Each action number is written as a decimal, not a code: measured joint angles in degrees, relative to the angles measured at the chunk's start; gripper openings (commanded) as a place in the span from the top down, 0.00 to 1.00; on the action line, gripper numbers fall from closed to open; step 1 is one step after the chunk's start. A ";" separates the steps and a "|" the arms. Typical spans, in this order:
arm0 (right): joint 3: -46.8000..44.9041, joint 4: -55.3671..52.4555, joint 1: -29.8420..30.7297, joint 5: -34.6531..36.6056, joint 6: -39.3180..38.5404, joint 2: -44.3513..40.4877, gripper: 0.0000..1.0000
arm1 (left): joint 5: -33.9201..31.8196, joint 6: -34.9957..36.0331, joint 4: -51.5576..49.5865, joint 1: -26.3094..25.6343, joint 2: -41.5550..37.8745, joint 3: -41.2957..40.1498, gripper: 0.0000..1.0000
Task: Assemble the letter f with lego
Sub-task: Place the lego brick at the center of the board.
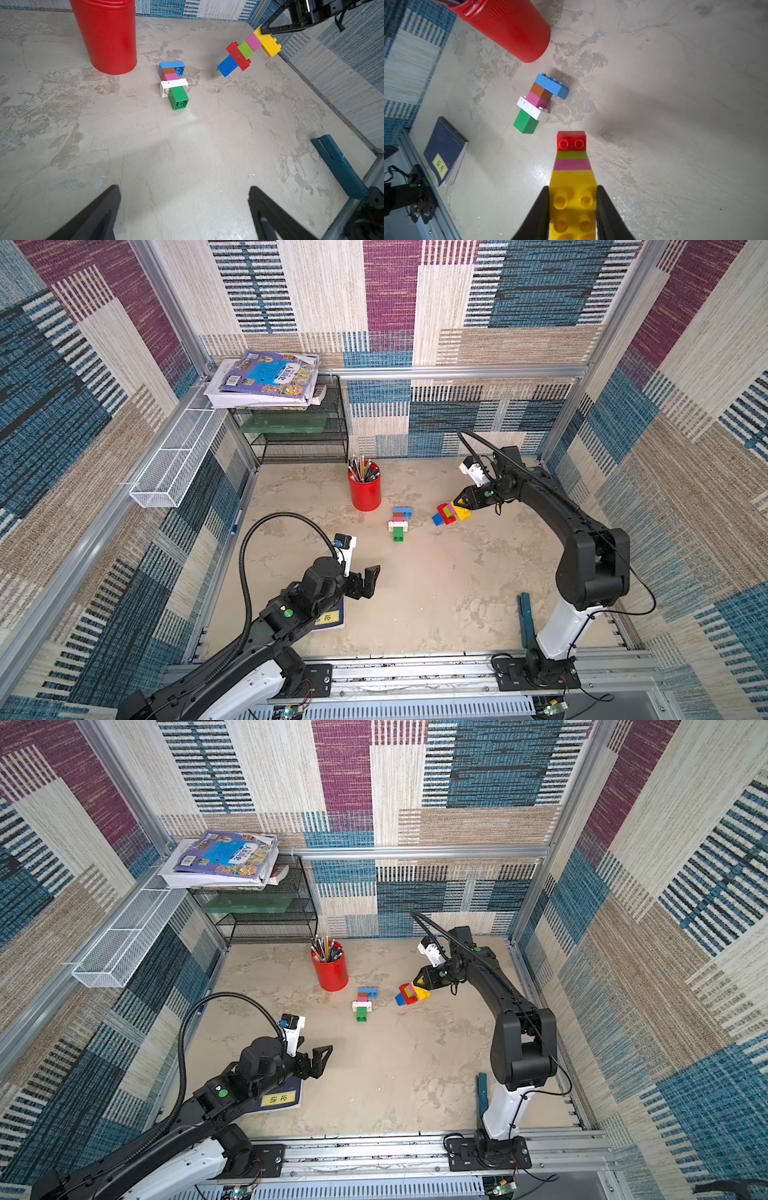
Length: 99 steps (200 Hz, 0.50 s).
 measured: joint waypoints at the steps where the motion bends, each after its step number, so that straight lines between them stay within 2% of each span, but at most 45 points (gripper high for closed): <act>1: -0.20 0.24 -0.17 -0.46 0.11 0.02 0.94 | 0.00 0.00 0.00 0.00 0.07 0.02 0.01; 51: -6.75 8.07 -5.40 -13.88 3.10 1.64 0.93 | 0.17 -0.13 0.42 0.00 2.38 0.92 0.01; 99: -12.02 15.19 -7.06 -20.90 6.67 4.22 0.92 | 0.70 -0.44 0.66 0.00 3.93 1.44 0.01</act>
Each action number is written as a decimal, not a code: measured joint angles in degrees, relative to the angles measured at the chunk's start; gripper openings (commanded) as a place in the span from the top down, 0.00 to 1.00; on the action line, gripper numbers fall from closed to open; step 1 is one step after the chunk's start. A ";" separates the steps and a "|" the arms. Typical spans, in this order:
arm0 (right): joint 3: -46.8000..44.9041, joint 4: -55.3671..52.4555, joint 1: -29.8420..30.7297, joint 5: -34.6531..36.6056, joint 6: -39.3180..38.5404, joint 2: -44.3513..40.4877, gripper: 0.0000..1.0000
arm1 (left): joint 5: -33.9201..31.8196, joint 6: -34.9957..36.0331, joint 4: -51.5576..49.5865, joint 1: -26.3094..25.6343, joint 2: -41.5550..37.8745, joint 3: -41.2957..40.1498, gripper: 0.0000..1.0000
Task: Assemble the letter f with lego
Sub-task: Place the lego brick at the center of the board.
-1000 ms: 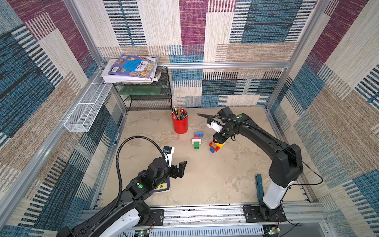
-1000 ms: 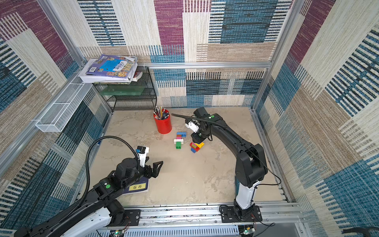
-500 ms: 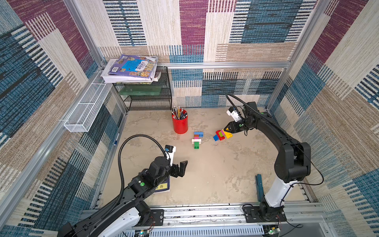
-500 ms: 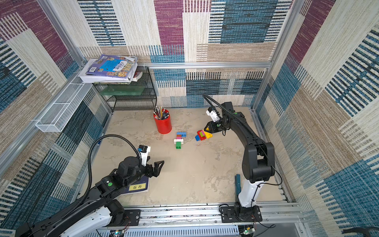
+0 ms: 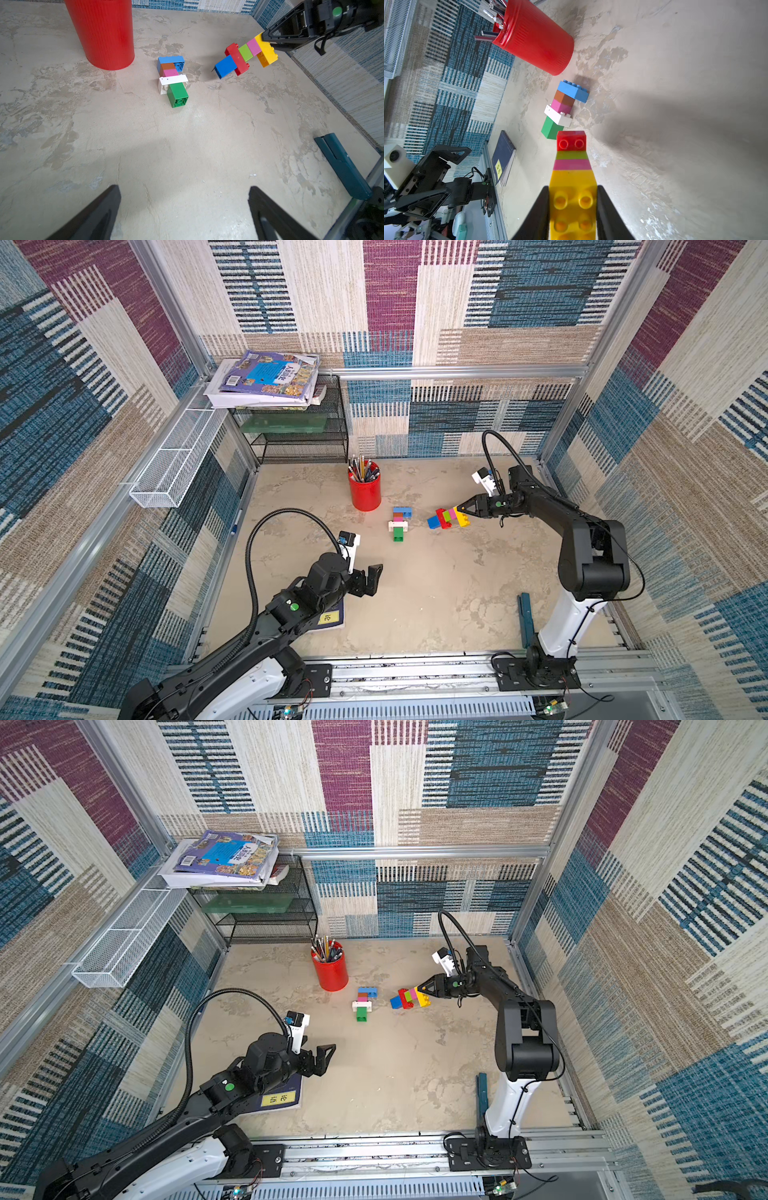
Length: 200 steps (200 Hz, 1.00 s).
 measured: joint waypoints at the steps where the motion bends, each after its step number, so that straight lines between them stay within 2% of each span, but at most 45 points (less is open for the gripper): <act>1: -0.15 0.13 -0.02 -0.13 0.09 0.09 0.92 | 0.00 0.00 0.00 0.00 0.02 0.00 0.01; 86: -4.39 9.20 -1.03 -5.16 5.01 3.85 0.88 | 0.79 -0.83 0.37 0.00 0.28 0.02 0.01; 200: -4.92 12.00 -1.42 -6.64 6.71 6.84 0.80 | 0.92 -0.92 1.49 0.00 0.37 -0.28 0.01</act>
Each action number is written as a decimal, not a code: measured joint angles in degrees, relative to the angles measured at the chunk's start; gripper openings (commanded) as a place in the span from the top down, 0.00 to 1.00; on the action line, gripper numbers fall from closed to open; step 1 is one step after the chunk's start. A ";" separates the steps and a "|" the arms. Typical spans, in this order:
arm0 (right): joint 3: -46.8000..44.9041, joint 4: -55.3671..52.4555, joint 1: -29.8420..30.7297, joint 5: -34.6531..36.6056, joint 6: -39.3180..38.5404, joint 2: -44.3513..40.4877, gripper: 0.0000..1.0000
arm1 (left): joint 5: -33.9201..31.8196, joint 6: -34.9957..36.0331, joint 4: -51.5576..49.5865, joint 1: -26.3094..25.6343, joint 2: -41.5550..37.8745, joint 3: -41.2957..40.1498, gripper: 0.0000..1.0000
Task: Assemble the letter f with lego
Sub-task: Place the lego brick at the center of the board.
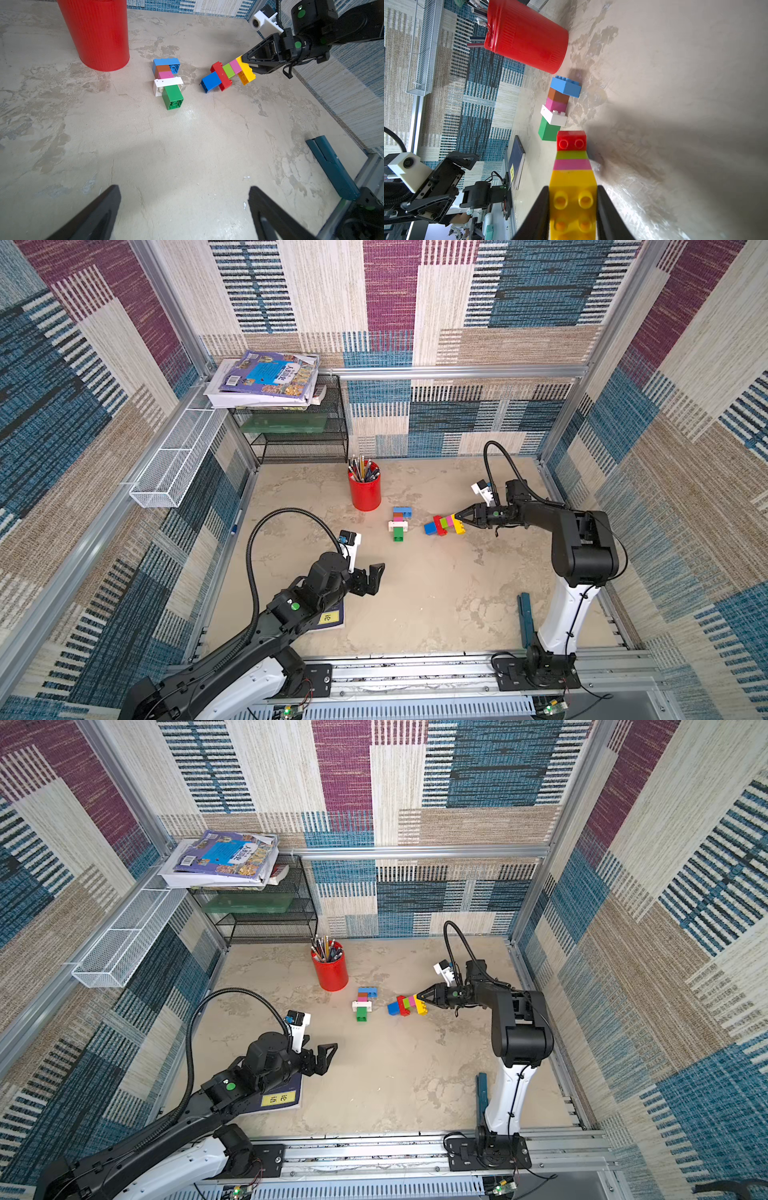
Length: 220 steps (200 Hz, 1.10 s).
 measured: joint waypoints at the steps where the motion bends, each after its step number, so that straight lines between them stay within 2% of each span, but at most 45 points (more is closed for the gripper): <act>1: 0.00 0.00 0.00 0.00 0.00 0.02 0.80 | 0.00 0.00 0.00 0.00 0.00 0.00 0.01; 220: 1.31 0.26 1.07 -2.75 1.27 3.91 0.63 | -0.02 -0.11 0.39 0.00 0.00 -0.22 0.01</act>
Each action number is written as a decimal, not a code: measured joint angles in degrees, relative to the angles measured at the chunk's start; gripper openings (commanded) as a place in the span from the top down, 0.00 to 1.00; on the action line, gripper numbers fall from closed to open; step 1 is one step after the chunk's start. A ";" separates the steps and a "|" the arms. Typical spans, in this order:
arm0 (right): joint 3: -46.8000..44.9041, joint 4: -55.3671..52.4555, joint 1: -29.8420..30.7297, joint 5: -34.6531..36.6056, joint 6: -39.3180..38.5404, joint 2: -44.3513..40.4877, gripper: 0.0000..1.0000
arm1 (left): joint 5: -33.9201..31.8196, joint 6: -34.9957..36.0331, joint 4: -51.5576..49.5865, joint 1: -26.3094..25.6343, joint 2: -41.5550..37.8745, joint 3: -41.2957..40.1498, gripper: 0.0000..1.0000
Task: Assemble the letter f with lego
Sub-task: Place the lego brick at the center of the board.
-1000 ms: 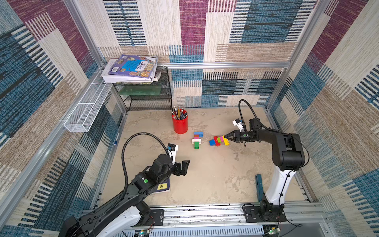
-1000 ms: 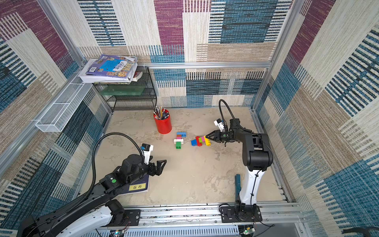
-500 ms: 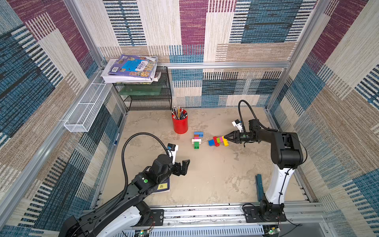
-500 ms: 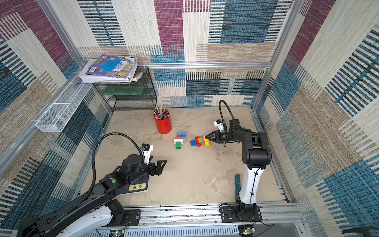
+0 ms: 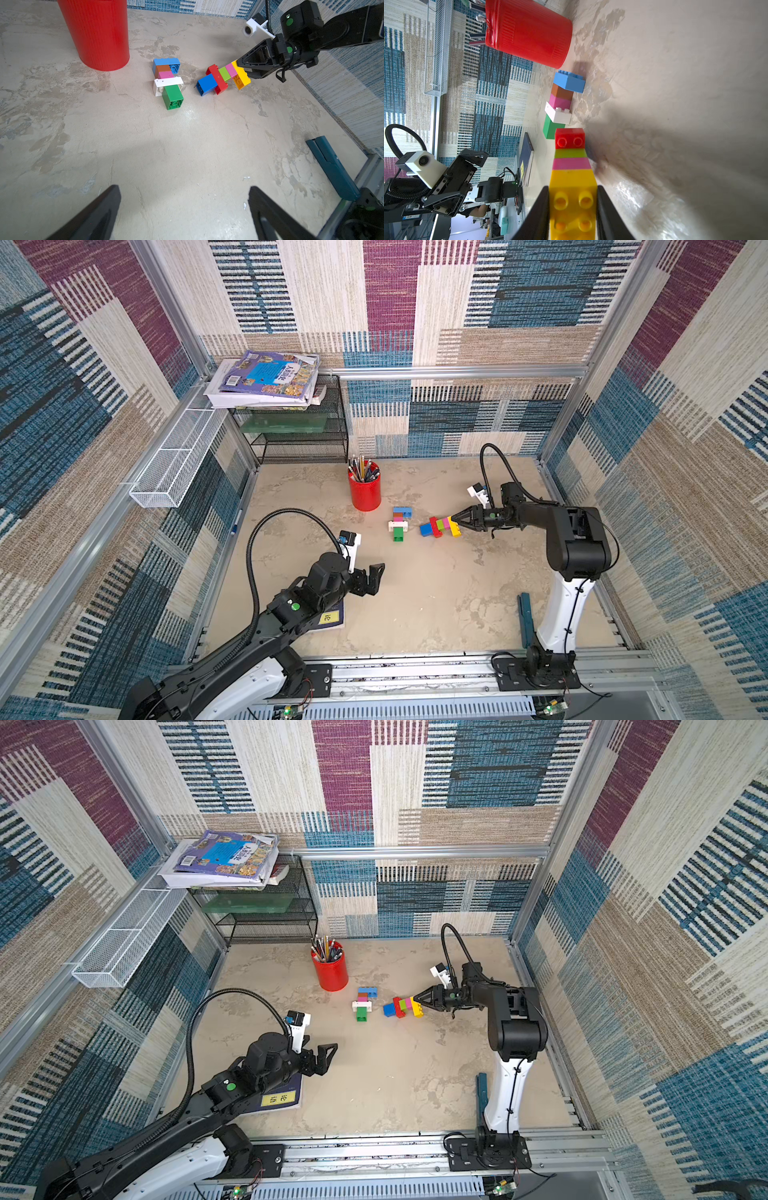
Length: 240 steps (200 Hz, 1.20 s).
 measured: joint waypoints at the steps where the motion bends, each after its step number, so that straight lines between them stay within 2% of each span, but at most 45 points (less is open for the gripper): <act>1: 0.00 0.00 0.00 0.00 0.00 0.02 0.63 | 0.00 0.00 0.00 0.00 0.00 0.00 0.01; 149: 3.34 -0.11 1.49 3.10 0.17 2.91 0.50 | -0.02 0.00 0.00 0.00 0.00 -0.22 0.01; 218: 7.80 -0.57 1.49 4.81 0.66 5.20 0.50 | -0.02 0.00 0.00 0.00 -0.17 -0.22 0.01; 240: 9.07 -0.92 1.33 5.51 0.90 5.42 0.53 | -0.02 0.00 0.00 0.00 -0.22 -0.22 0.01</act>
